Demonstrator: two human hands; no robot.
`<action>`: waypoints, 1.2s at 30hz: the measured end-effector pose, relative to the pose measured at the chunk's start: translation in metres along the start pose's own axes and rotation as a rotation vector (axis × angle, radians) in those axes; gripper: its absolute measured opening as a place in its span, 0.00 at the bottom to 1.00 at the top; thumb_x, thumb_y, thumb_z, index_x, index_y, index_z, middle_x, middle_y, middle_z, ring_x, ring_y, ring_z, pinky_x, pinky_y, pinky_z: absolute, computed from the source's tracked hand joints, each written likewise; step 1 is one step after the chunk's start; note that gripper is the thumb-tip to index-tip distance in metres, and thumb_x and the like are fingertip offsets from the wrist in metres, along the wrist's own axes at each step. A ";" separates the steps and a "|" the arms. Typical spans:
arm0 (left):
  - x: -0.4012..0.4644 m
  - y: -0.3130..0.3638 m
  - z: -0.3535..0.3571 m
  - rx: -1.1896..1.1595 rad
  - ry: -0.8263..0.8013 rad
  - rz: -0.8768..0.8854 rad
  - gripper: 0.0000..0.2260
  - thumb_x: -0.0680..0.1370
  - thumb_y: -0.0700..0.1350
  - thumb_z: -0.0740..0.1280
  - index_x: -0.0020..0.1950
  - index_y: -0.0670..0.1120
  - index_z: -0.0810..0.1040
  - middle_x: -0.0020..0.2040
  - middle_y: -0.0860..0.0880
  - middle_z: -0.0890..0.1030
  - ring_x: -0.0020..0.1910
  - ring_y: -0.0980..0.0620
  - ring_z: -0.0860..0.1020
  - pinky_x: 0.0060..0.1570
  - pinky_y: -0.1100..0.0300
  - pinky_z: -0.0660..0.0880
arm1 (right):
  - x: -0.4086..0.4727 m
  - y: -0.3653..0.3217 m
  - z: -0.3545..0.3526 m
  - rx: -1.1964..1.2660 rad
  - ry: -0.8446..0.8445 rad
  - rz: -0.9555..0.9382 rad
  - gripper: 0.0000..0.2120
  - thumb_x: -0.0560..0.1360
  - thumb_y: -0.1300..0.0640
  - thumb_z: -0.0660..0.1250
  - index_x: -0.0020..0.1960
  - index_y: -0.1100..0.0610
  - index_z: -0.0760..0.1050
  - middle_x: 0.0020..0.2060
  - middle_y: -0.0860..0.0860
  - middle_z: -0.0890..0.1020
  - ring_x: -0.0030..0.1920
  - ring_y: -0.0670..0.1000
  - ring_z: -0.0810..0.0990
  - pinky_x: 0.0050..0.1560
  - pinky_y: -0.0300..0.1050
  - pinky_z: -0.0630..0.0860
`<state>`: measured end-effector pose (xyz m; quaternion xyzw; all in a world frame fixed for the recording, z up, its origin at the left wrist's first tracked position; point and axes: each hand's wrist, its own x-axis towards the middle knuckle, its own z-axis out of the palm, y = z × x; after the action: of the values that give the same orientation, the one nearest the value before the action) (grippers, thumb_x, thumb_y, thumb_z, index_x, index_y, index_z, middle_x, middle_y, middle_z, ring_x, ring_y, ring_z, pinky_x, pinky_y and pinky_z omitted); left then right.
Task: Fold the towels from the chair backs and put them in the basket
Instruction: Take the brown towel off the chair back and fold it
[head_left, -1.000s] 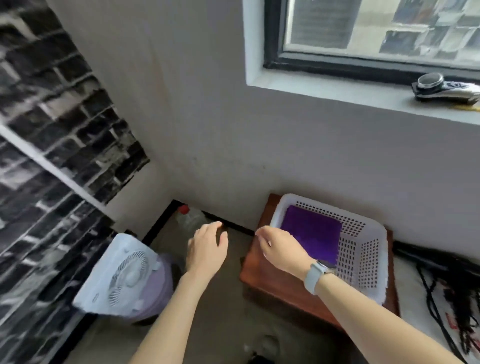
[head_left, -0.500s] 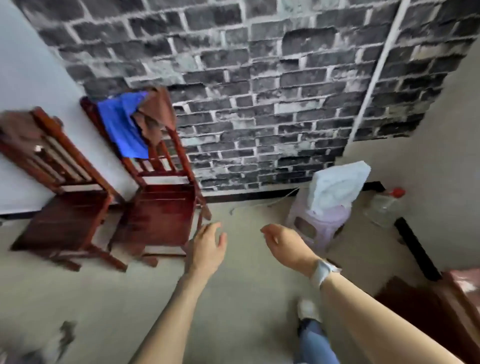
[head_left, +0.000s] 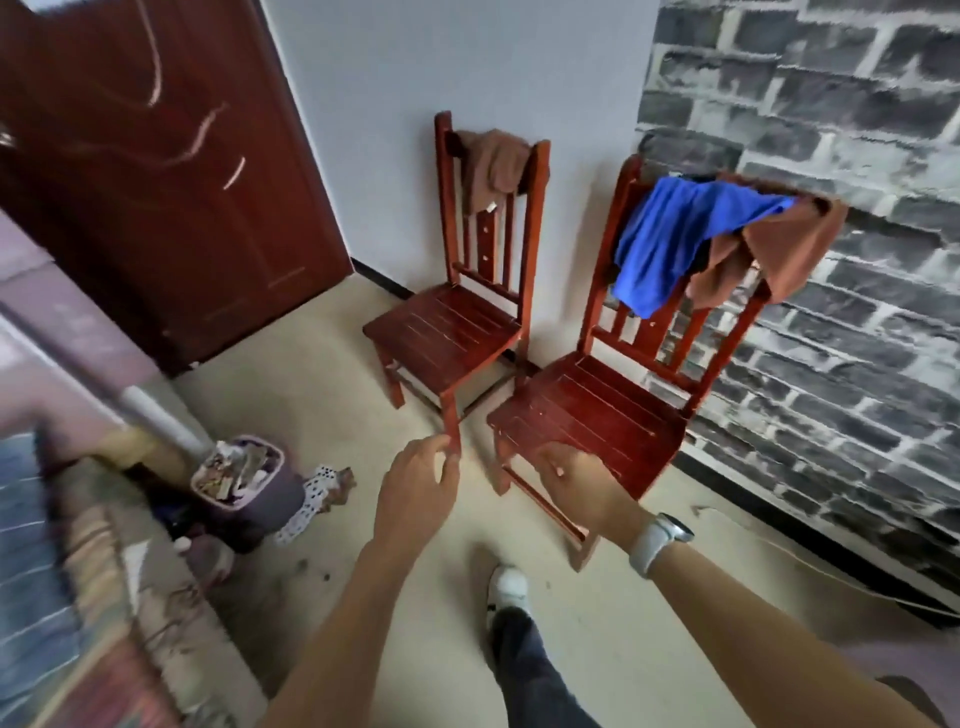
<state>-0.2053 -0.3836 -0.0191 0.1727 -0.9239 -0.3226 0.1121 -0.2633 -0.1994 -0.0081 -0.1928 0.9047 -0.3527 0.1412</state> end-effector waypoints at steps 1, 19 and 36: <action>0.025 -0.008 -0.002 -0.015 0.002 -0.011 0.11 0.76 0.42 0.63 0.57 0.44 0.77 0.57 0.45 0.79 0.58 0.45 0.75 0.58 0.57 0.67 | 0.030 -0.004 0.004 -0.010 -0.021 -0.006 0.12 0.78 0.59 0.56 0.47 0.63 0.76 0.44 0.57 0.82 0.45 0.57 0.80 0.48 0.46 0.73; 0.487 -0.049 -0.059 -0.062 -0.073 0.017 0.15 0.79 0.49 0.57 0.64 0.49 0.71 0.61 0.50 0.76 0.59 0.53 0.74 0.55 0.62 0.68 | 0.479 -0.094 -0.041 -0.045 0.045 0.003 0.14 0.79 0.58 0.55 0.59 0.58 0.75 0.55 0.53 0.81 0.56 0.53 0.78 0.54 0.37 0.68; 0.858 0.009 0.068 -0.032 -0.360 0.701 0.16 0.78 0.47 0.61 0.65 0.46 0.72 0.62 0.48 0.75 0.63 0.49 0.71 0.59 0.58 0.68 | 0.751 -0.049 -0.135 -0.455 0.555 0.636 0.25 0.74 0.50 0.60 0.70 0.50 0.59 0.68 0.52 0.65 0.69 0.56 0.60 0.67 0.54 0.60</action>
<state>-1.0145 -0.6750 0.0171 -0.2145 -0.9266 -0.3042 0.0546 -0.9693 -0.4902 0.0320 0.1692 0.9765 -0.1234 -0.0508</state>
